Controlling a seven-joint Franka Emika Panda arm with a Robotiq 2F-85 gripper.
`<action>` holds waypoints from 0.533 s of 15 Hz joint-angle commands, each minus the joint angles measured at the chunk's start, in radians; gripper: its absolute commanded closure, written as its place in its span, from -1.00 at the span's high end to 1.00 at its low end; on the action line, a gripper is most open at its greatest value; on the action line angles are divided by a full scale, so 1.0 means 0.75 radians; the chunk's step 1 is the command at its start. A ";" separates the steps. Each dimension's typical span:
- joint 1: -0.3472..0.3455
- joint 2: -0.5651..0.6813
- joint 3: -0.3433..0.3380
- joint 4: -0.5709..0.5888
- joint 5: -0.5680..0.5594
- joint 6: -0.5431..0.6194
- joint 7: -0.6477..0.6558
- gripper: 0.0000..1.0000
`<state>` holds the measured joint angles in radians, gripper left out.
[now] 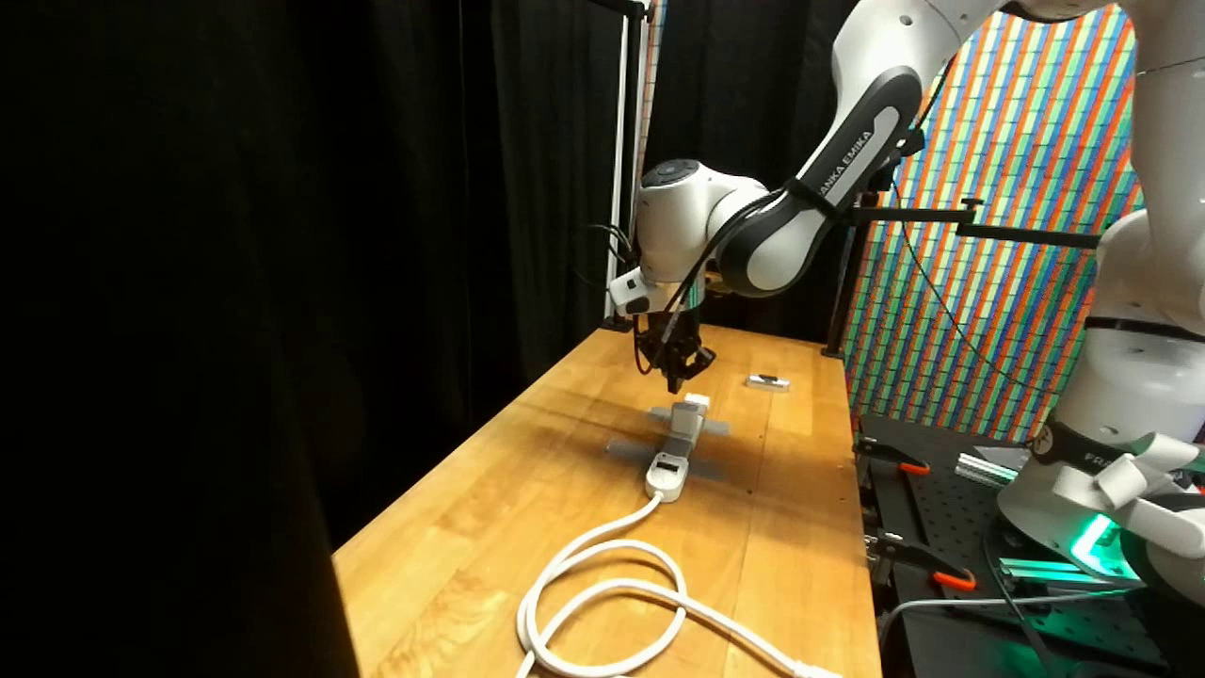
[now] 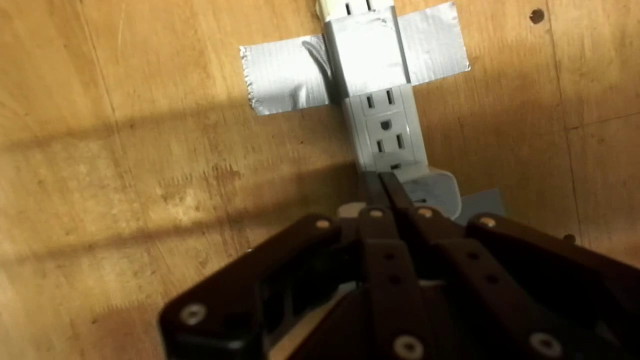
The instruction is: Connect the charger head to the adapter
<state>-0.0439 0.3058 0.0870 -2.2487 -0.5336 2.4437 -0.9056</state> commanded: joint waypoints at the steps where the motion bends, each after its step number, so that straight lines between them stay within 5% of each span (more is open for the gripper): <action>1: -0.041 0.011 0.007 -0.003 0.146 0.030 -0.204 -0.81; 8: -0.068 0.021 0.010 -0.005 0.378 -0.006 -0.403 -0.83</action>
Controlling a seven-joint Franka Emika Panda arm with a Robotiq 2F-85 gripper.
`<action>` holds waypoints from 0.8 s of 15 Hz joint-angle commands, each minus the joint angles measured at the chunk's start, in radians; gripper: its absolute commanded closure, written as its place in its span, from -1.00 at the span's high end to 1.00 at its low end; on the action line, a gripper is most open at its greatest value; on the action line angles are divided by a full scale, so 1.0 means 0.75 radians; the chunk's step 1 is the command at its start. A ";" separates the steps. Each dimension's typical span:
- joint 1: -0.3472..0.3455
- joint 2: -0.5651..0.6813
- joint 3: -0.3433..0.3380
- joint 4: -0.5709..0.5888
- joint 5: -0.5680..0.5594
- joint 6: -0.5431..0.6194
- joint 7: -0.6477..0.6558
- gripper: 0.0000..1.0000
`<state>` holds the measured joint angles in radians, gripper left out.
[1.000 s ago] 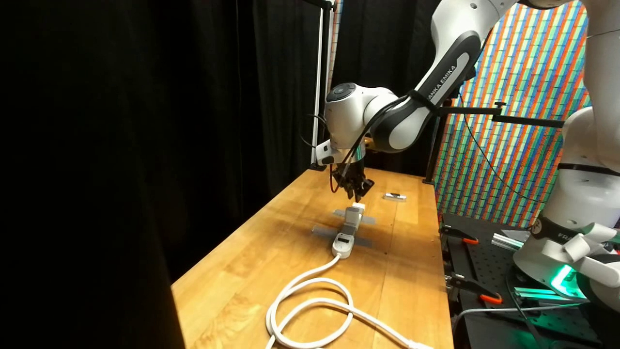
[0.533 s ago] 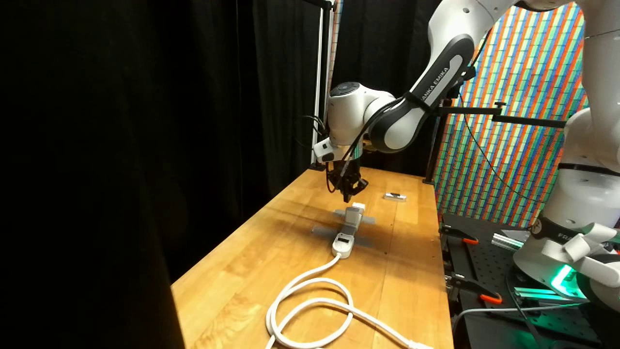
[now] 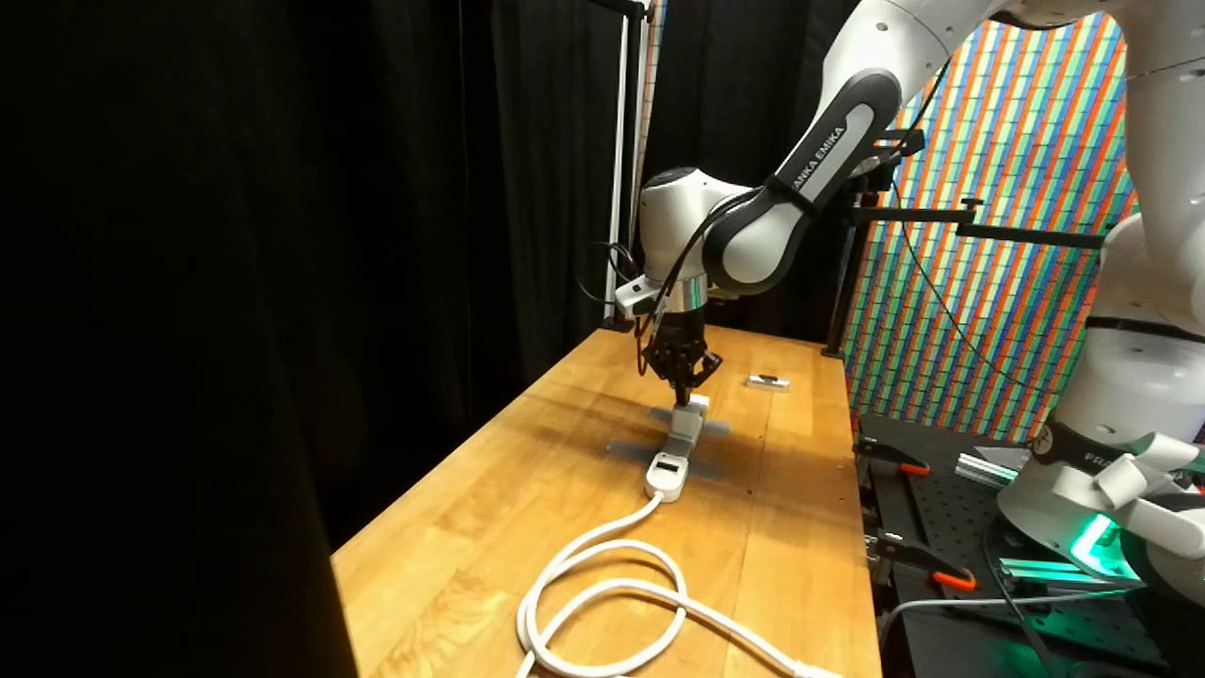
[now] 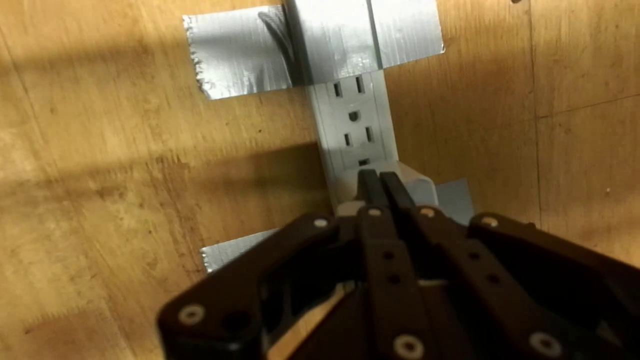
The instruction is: Connect the charger head to the adapter
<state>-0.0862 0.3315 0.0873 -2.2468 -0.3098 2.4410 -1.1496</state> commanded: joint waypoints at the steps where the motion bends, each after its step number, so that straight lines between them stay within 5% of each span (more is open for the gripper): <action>1: -0.013 -0.012 0.010 -0.016 0.099 0.013 -0.085 -0.83; 12: 0.002 0.023 -0.018 -0.105 0.095 0.192 -0.012 -0.85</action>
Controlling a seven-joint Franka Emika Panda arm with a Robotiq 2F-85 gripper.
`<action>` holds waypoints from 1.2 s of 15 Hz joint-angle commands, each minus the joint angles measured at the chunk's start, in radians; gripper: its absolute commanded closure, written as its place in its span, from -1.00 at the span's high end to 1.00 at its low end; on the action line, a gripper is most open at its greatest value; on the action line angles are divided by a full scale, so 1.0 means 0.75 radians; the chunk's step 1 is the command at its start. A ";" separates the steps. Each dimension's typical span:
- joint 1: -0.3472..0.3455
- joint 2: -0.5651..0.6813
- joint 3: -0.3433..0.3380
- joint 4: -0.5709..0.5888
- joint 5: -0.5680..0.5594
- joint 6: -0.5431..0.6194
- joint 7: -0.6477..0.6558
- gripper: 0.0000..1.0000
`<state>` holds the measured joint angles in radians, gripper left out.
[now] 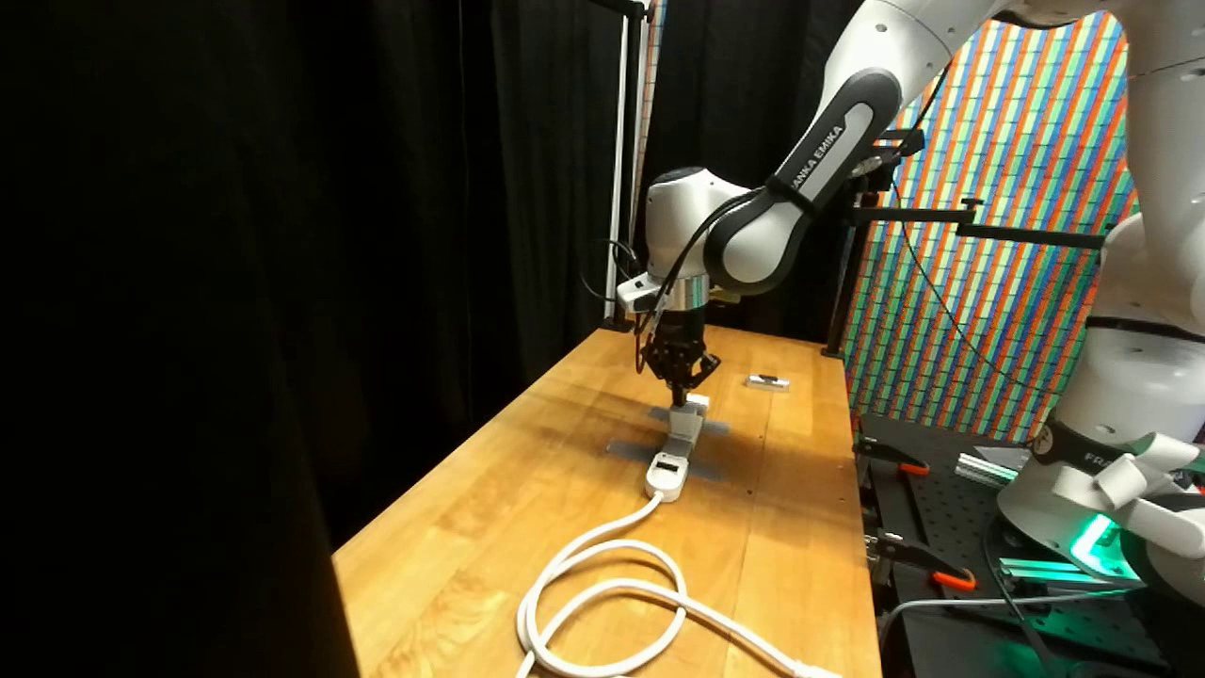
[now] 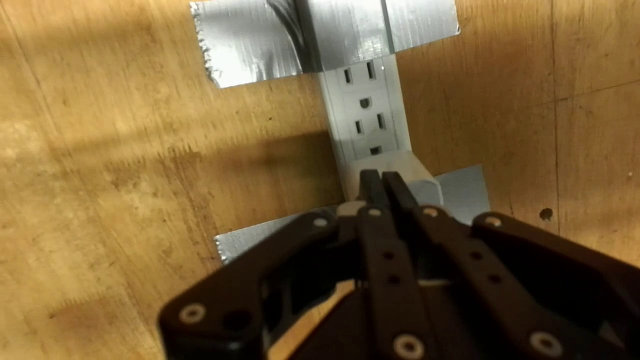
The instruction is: Connect the charger head to the adapter
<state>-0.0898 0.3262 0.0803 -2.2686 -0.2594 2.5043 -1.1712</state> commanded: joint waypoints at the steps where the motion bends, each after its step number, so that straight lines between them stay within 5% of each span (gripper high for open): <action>1: 0.009 0.022 -0.011 -0.099 0.028 0.127 0.033 -0.84; 18: 0.116 -0.212 -0.073 -0.283 -0.221 0.155 0.486 -0.86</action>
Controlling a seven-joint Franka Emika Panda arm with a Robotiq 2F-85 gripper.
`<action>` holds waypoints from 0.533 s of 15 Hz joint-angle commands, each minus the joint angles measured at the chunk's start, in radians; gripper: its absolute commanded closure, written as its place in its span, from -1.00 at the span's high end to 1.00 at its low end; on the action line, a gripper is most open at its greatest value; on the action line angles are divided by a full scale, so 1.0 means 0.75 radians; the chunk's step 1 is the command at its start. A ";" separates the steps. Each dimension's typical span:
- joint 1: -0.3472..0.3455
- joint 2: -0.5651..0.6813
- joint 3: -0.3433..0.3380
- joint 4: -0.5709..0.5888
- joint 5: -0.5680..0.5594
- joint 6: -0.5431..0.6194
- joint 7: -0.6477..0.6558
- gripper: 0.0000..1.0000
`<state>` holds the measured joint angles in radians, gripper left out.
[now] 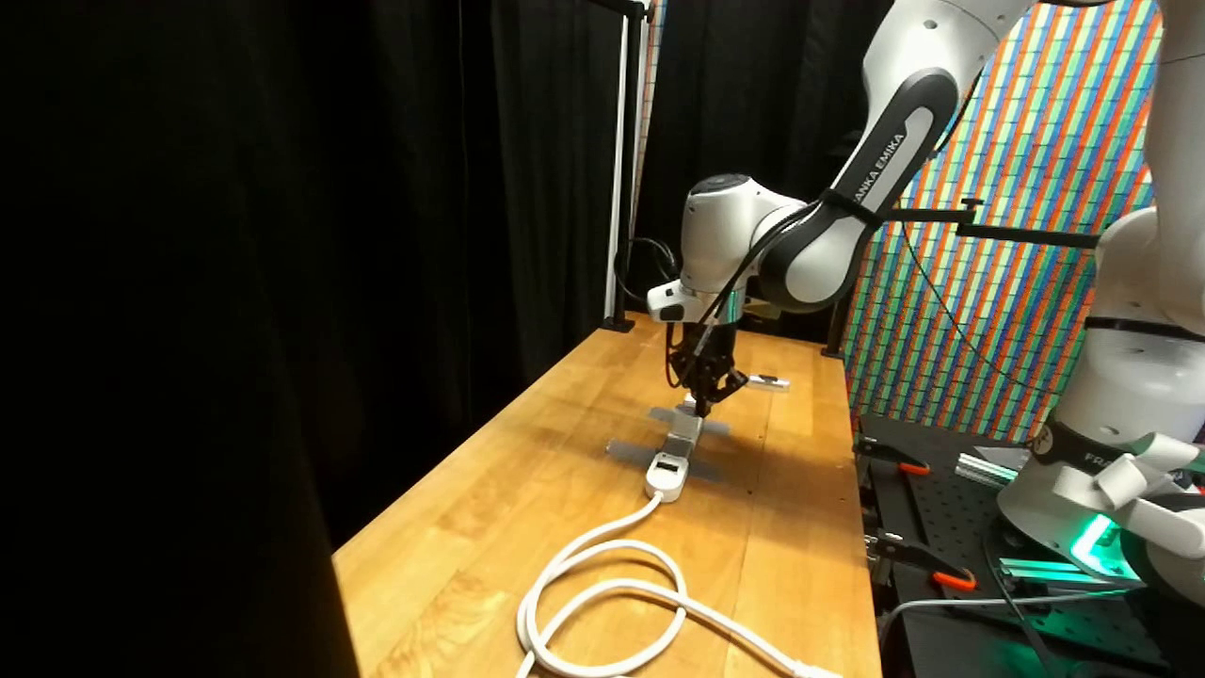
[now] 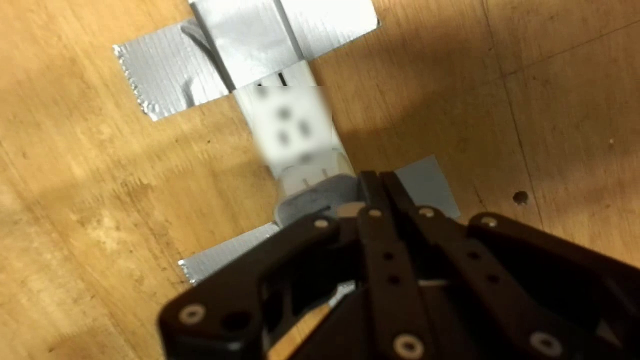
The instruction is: Connect the charger head to the adapter
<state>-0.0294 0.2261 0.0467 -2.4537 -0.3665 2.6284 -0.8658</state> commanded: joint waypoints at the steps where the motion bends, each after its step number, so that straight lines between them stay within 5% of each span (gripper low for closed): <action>1: 0.041 -0.079 -0.034 -0.025 -0.113 -0.019 0.102 -0.84; 8: -0.010 -0.029 -0.015 0.075 -0.098 0.007 -0.052 -0.83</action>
<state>-0.0218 0.1874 0.0313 -2.4259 -0.4757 2.6167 -0.8212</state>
